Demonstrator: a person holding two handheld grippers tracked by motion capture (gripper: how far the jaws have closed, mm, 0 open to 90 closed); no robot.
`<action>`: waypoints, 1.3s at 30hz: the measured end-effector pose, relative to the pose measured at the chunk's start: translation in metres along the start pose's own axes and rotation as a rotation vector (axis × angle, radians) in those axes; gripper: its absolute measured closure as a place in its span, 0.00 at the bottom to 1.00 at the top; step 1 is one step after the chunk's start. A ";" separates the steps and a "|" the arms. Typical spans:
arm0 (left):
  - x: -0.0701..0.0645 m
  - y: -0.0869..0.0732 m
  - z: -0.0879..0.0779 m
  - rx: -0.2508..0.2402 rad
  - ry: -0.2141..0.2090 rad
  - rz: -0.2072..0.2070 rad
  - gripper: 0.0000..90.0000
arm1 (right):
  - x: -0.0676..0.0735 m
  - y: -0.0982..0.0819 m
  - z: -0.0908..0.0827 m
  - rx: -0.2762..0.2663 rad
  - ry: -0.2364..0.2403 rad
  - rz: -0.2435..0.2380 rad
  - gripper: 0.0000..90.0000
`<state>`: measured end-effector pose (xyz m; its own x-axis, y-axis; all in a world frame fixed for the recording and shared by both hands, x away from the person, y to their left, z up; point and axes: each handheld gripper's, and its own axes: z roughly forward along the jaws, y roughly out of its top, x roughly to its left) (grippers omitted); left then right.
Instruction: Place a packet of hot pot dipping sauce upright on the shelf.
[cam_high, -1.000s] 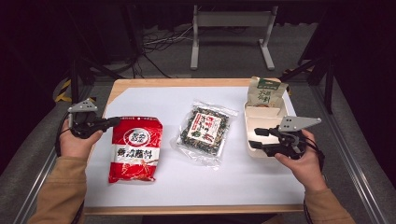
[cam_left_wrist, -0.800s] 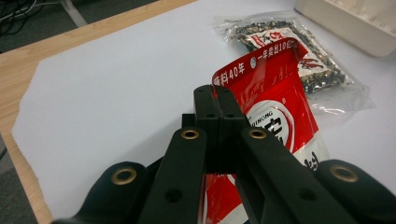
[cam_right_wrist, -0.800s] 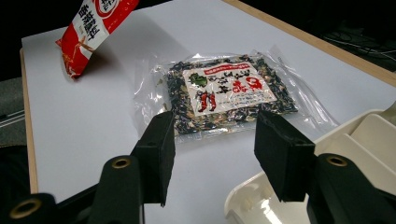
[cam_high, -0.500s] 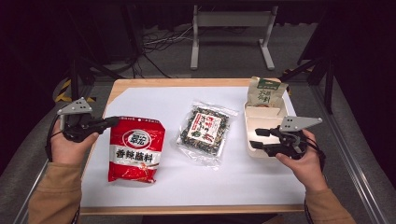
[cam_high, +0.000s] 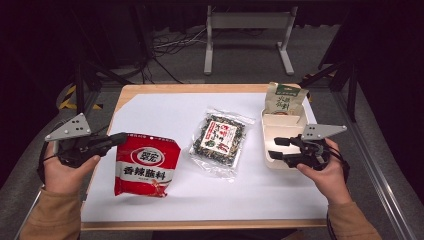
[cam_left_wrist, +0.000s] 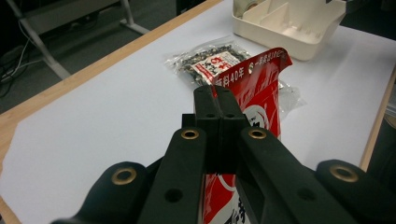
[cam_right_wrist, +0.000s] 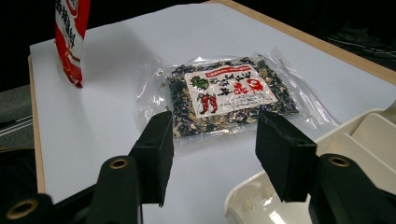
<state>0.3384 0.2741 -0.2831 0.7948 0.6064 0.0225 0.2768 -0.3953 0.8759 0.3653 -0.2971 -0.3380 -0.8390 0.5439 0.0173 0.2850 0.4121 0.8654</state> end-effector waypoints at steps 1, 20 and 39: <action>-0.001 0.000 -0.002 -0.010 -0.008 0.009 1.00 | 0.000 0.000 0.000 0.000 0.002 -0.001 0.52; -0.014 0.015 -0.003 -0.109 -0.111 0.065 1.00 | 0.000 -0.003 0.008 0.010 0.050 0.017 0.49; -0.040 0.057 0.043 -0.167 -0.278 0.116 1.00 | 0.031 0.015 0.013 -0.046 0.133 -0.040 0.46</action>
<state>0.3458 0.1972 -0.2548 0.9391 0.3433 0.0147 0.1017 -0.3185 0.9425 0.3499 -0.2648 -0.3311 -0.9041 0.4249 0.0454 0.2308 0.3961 0.8887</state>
